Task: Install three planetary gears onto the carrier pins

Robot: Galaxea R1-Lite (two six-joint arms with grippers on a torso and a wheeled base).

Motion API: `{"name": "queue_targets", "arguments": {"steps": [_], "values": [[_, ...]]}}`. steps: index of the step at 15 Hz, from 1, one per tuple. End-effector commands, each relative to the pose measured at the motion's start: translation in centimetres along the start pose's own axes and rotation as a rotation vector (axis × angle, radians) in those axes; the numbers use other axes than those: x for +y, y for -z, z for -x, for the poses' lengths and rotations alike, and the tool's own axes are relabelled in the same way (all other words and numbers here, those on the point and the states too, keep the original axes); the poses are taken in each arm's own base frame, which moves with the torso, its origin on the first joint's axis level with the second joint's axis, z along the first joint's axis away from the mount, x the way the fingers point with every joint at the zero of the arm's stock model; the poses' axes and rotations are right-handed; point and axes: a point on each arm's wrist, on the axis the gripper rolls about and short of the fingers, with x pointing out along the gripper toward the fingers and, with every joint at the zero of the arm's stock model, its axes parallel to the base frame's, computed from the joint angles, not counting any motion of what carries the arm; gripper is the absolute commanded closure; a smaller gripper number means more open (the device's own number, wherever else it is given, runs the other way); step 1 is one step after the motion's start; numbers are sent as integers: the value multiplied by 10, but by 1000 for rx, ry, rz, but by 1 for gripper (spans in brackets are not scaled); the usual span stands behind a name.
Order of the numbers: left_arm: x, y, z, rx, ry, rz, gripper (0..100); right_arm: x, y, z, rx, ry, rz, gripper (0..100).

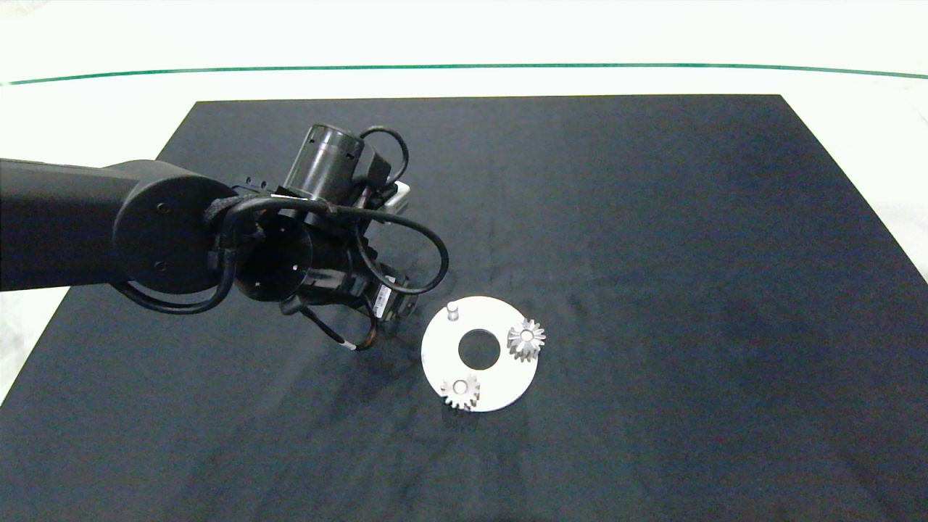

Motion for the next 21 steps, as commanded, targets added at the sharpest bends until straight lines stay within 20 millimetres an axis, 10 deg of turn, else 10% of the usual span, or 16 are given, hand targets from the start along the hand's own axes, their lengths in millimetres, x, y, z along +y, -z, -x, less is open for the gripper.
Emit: {"name": "queue_targets", "arguments": {"steps": [1,21], "values": [[-10,-7,-15,7,9,-13,0,0,0,1,-2,2,2,0],[-12,-7,-26,67,5,92,14,0,1,1,5,1,5,0]]}}
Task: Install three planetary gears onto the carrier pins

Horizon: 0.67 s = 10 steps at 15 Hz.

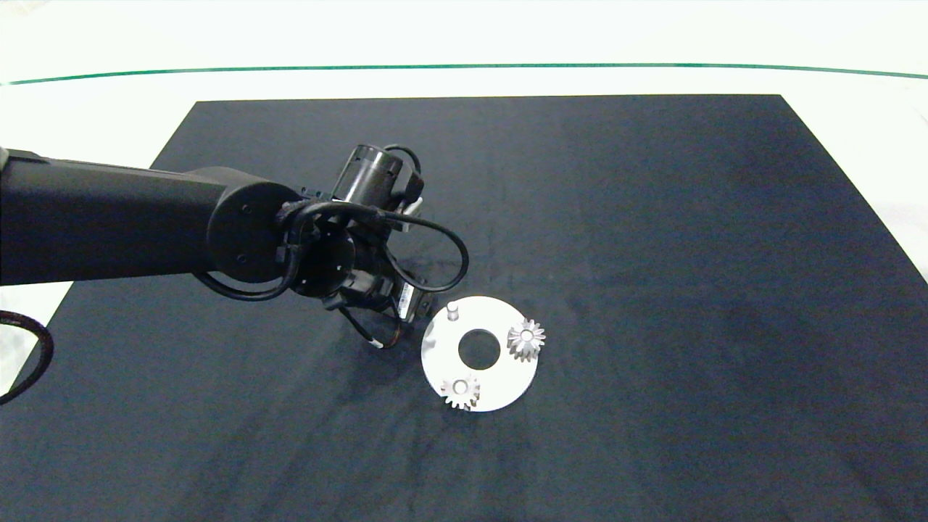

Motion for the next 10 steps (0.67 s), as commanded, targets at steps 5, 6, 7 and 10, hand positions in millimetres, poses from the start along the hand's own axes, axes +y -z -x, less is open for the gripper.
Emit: {"name": "queue_targets", "arguments": {"steps": [5,6,7,10], "values": [[-2,-3,0,-10,4,21,25,0,0,0,5,-1,3,0],[-2,-3,0,-9,4,22,26,0,0,0,5,-1,3,0],[-2,-3,1,-10,4,21,29,0,0,0,3,-1,3,0],[-3,-3,0,-9,5,19,35,0,0,-1,5,-1,3,0]]}}
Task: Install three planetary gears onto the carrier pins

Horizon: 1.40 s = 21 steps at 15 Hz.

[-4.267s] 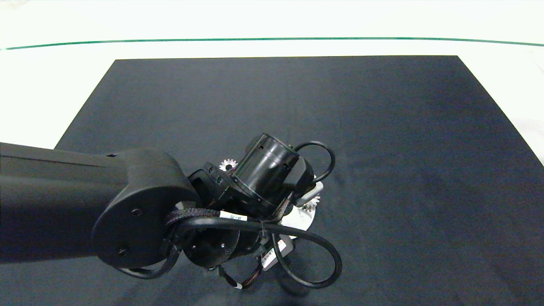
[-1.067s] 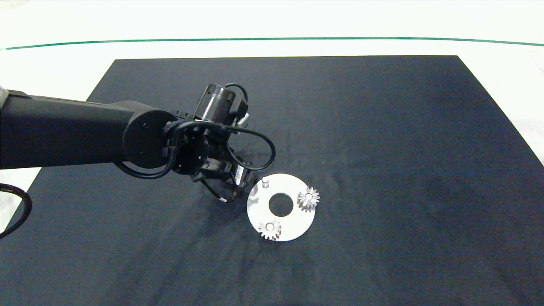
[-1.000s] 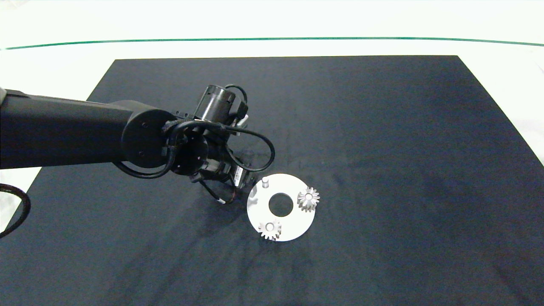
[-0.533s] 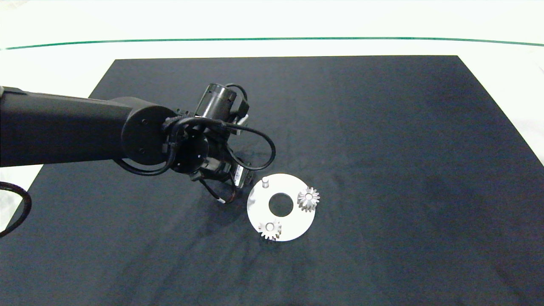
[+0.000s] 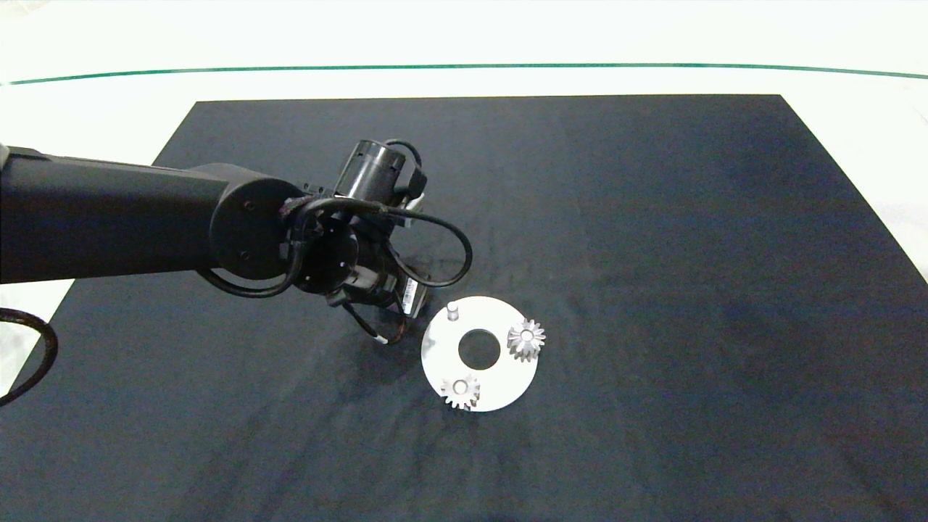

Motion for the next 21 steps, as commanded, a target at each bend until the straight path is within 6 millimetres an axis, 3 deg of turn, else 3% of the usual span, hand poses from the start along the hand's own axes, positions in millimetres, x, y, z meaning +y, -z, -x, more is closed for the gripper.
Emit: {"name": "queue_targets", "arguments": {"steps": [1,14,21], "values": [[-1,0,0,2,-3,0,37,0,0,-1,4,-1,4,0],[0,2,2,4,-2,-4,62,0,0,0,1,0,2,0],[-15,-3,31,-64,51,-57,77,0,0,0,2,0,3,0]]}}
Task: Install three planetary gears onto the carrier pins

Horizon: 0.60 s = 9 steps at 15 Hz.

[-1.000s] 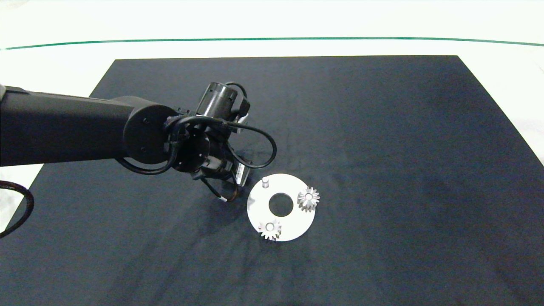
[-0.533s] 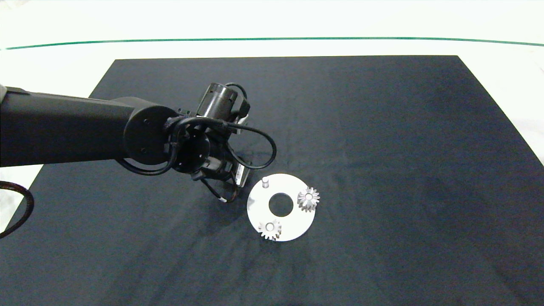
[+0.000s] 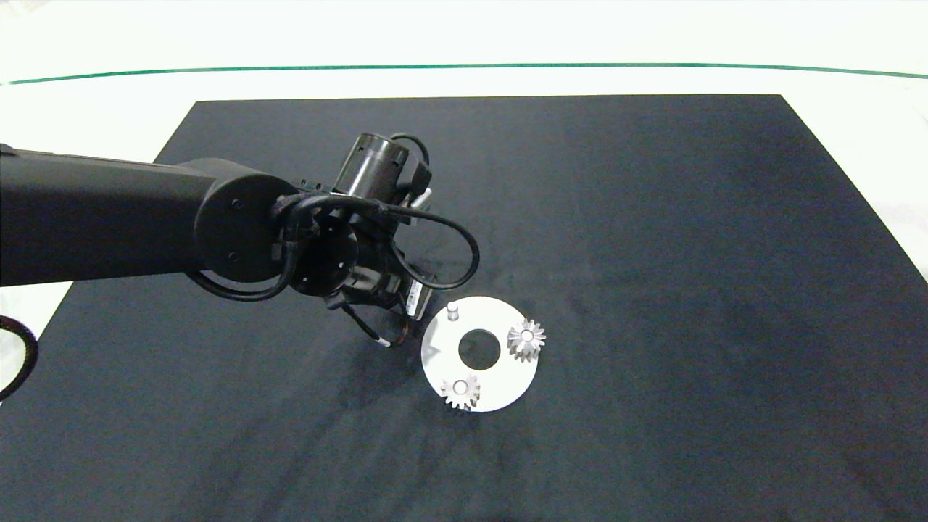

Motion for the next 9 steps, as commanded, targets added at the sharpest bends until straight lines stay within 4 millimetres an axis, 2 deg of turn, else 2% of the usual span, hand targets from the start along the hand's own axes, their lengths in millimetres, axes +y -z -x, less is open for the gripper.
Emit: {"name": "queue_targets", "arguments": {"steps": [1,5,9], "values": [[-11,-4,20,-45,36,-28,78,0,0,0,4,-1,3,0],[-43,-3,37,-79,116,-92,78,0,0,0,4,-1,4,0],[-54,-2,33,-73,131,-127,78,0,0,0,4,-1,4,0]]}}
